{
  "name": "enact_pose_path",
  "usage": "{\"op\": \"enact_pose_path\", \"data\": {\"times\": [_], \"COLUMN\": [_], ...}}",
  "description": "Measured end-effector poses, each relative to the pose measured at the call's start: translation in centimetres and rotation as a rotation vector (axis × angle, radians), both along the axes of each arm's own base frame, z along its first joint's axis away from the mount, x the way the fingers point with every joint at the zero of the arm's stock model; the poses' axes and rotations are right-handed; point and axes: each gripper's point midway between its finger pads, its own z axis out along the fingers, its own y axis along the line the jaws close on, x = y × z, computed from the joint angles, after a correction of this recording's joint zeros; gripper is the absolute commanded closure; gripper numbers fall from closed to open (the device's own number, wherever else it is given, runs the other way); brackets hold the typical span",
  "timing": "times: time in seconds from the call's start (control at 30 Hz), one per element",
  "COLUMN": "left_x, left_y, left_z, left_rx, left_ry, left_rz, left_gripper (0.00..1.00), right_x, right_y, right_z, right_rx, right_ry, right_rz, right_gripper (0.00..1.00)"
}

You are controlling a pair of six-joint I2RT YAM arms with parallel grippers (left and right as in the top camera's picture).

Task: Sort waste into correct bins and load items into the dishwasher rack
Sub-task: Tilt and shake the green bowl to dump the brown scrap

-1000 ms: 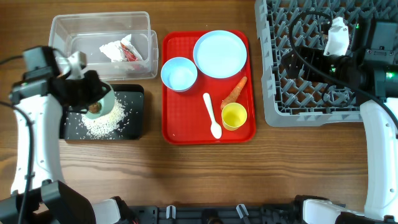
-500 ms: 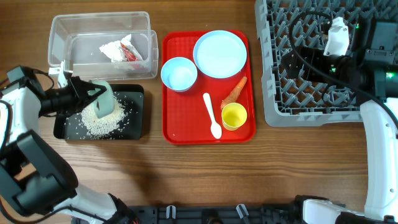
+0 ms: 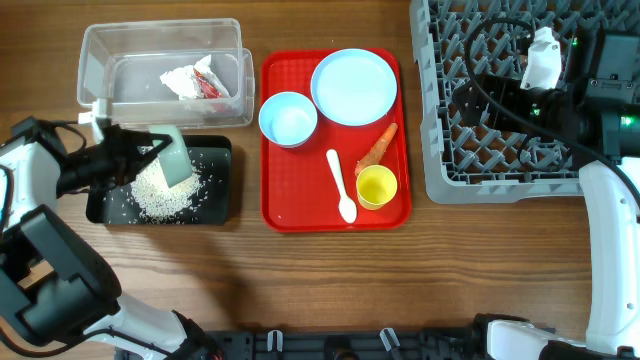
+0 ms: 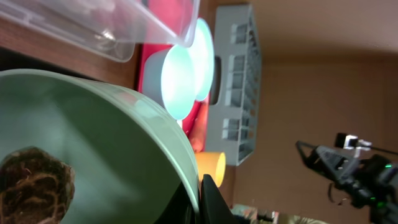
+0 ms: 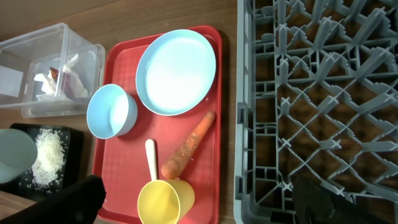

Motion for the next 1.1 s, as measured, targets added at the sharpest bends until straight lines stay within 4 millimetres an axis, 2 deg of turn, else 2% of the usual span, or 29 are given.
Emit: {"op": "enact_pose_path", "data": {"times": [0.2,0.37,0.8,0.93,1.1], "left_x": [-0.1,-0.1,0.3,0.2,0.1], "left_y": [2.7,4.0,4.0,4.0,4.0], "left_z": [1.1,2.4,4.5,4.1,1.9], "left_rx": [-0.065,-0.143,-0.244,-0.227,-0.106], "left_ry": [-0.024,-0.056,-0.121,-0.111,-0.05], "left_rz": [0.097,0.156,0.168,0.166,0.145], "left_gripper": [0.96,0.96,0.96,0.96,0.96], "right_x": [0.0,0.0,0.0,0.0,0.0], "right_y": [0.0,0.0,0.0,0.0,0.0], "right_z": [0.0,0.0,0.0,0.0,0.0], "right_rx": [0.0,0.0,0.0,0.0,0.0], "right_ry": [0.0,0.0,0.001,0.001,0.001], "right_rz": [0.0,0.0,0.0,0.0,0.0], "right_gripper": [0.0,0.0,0.0,0.0,0.0]}}
